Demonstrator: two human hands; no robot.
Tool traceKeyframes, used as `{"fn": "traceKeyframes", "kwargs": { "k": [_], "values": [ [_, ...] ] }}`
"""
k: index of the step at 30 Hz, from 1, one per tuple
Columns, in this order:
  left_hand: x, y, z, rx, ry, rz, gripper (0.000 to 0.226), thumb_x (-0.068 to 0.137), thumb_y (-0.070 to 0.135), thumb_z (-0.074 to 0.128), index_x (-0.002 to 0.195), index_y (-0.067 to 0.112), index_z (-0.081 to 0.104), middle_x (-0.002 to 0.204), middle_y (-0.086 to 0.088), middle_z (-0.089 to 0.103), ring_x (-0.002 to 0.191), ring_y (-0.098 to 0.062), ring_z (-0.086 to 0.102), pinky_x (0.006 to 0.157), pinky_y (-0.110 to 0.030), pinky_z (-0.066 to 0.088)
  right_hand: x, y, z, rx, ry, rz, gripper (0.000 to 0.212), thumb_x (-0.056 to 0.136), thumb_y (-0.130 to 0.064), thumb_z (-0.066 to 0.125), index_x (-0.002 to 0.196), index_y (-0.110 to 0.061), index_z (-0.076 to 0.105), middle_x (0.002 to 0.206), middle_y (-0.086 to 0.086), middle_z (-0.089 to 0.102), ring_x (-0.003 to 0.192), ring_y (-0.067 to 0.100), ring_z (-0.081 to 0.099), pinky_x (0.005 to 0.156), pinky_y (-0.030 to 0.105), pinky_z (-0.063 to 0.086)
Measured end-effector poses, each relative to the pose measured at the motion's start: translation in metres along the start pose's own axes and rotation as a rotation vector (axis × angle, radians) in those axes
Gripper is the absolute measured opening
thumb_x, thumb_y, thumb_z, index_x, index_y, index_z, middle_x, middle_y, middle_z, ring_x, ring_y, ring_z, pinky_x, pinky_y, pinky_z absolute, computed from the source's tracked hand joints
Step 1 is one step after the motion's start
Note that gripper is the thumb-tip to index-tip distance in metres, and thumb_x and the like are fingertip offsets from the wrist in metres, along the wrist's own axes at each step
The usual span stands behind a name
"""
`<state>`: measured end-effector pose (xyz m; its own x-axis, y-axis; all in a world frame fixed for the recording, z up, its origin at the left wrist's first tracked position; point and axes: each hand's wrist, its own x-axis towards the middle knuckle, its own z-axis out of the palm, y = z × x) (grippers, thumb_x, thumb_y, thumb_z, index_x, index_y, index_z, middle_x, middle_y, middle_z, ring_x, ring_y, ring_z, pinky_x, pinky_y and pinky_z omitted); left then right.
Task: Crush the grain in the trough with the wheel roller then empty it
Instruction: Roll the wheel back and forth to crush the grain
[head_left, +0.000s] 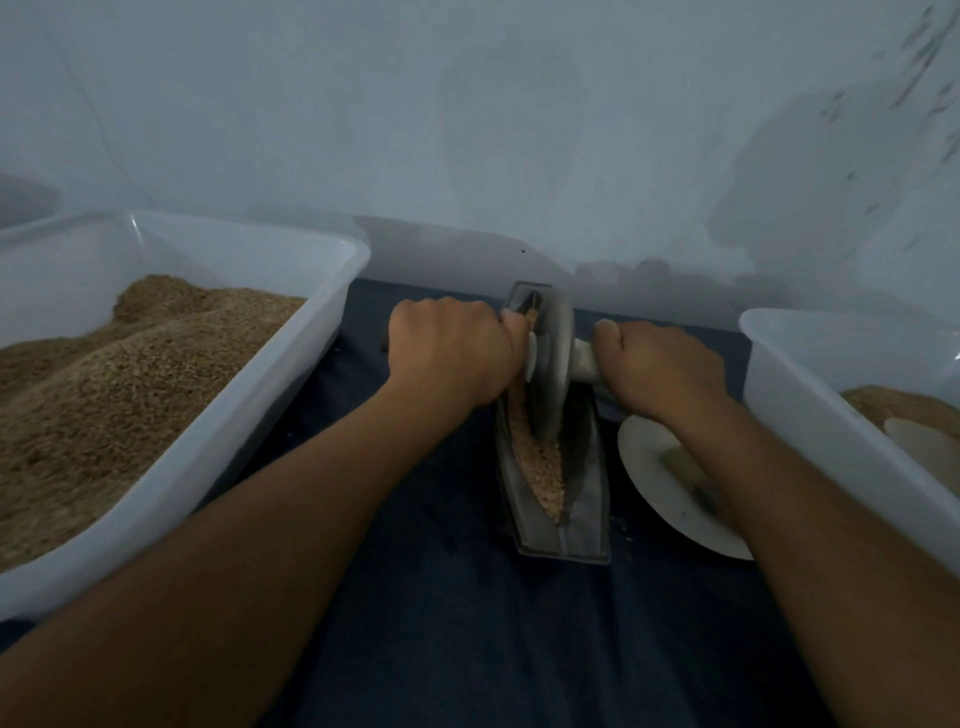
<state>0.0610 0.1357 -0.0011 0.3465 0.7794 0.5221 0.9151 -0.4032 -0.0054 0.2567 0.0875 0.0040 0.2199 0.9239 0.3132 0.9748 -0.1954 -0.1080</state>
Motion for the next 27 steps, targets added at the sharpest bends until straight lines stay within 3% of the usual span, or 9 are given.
{"fn": "traceKeyframes", "kwargs": {
  "k": [3,5,9,12,16,19,23,25,27],
  "values": [
    [0.009,-0.004,0.009,-0.020,-0.001,-0.004,0.042,0.099,0.032,0.032,0.058,0.023,0.035,0.057,-0.002,0.041,0.049,-0.023,0.038,0.053,-0.034,0.036,0.015,-0.003,-0.001,0.020,0.049,-0.002,0.038,0.103,-0.032,0.029,0.079,-0.018,0.055,0.074,-0.002,0.045,0.065,0.020,0.045,0.056,0.028,0.032],
    [0.016,-0.006,0.013,-0.041,-0.017,-0.045,0.043,0.099,0.035,0.027,0.059,0.022,0.038,0.057,-0.001,0.038,0.052,-0.024,0.038,0.056,-0.035,0.037,0.024,-0.004,0.000,-0.024,0.016,-0.036,0.037,0.103,-0.033,0.028,0.081,-0.017,0.053,0.085,0.003,0.051,0.075,0.026,0.051,0.064,0.033,0.041],
    [0.032,-0.004,0.017,-0.039,-0.025,-0.052,0.044,0.097,0.037,0.024,0.060,0.020,0.040,0.058,0.000,0.038,0.051,-0.020,0.034,0.053,-0.030,0.028,0.042,-0.001,0.003,0.003,-0.114,0.081,0.047,0.097,-0.048,0.020,0.081,-0.019,0.055,0.089,0.004,0.052,0.072,0.022,0.046,0.063,0.033,0.034],
    [0.038,0.000,0.015,-0.037,-0.028,-0.041,0.046,0.100,0.038,0.025,0.058,0.022,0.037,0.057,0.001,0.035,0.050,-0.020,0.032,0.059,-0.033,0.038,0.046,0.001,0.006,-0.008,-0.137,0.132,0.046,0.097,-0.049,0.019,0.093,-0.020,0.055,0.096,0.006,0.050,0.081,0.025,0.047,0.062,0.034,0.030],
    [0.033,0.000,0.012,-0.023,-0.020,-0.037,0.046,0.100,0.035,0.027,0.057,0.022,0.035,0.055,-0.001,0.036,0.049,-0.022,0.035,0.060,-0.037,0.043,0.043,0.001,0.006,-0.007,-0.112,0.114,0.045,0.097,-0.047,0.017,0.085,-0.022,0.053,0.096,0.008,0.055,0.072,0.022,0.044,0.055,0.030,0.025],
    [0.025,0.001,0.009,0.008,0.004,0.003,0.044,0.099,0.028,0.035,0.056,0.023,0.027,0.051,-0.001,0.032,0.045,-0.022,0.032,0.058,-0.038,0.046,0.034,0.001,0.006,0.001,-0.099,0.104,0.047,0.100,-0.045,0.017,0.093,-0.022,0.058,0.111,0.011,0.062,0.084,0.025,0.048,0.057,0.031,0.024],
    [0.014,0.006,0.000,0.088,0.018,0.056,0.049,0.100,0.031,0.041,0.057,0.026,0.017,0.051,0.002,0.023,0.046,-0.022,0.030,0.056,-0.034,0.034,0.007,0.001,0.003,0.003,-0.070,0.078,0.043,0.102,-0.040,0.018,0.087,-0.019,0.052,0.088,0.006,0.050,0.070,0.022,0.040,0.059,0.032,0.028],
    [0.007,0.007,-0.006,0.084,0.008,0.077,0.045,0.100,0.033,0.034,0.058,0.025,0.020,0.053,0.002,0.026,0.050,-0.023,0.034,0.058,-0.036,0.037,-0.008,-0.001,0.000,-0.070,-0.036,-0.002,0.030,0.103,-0.033,0.023,0.087,-0.017,0.042,0.086,0.007,0.054,0.061,0.019,0.036,0.054,0.029,0.027],
    [-0.004,0.005,-0.010,0.064,0.002,0.084,0.039,0.098,0.031,0.022,0.060,0.022,0.025,0.055,0.000,0.036,0.050,-0.025,0.042,0.061,-0.038,0.045,-0.018,-0.004,-0.005,-0.073,0.006,-0.041,0.028,0.105,-0.031,0.025,0.097,-0.017,0.048,0.092,0.011,0.059,0.065,0.023,0.044,0.055,0.029,0.031]
  ]
}}
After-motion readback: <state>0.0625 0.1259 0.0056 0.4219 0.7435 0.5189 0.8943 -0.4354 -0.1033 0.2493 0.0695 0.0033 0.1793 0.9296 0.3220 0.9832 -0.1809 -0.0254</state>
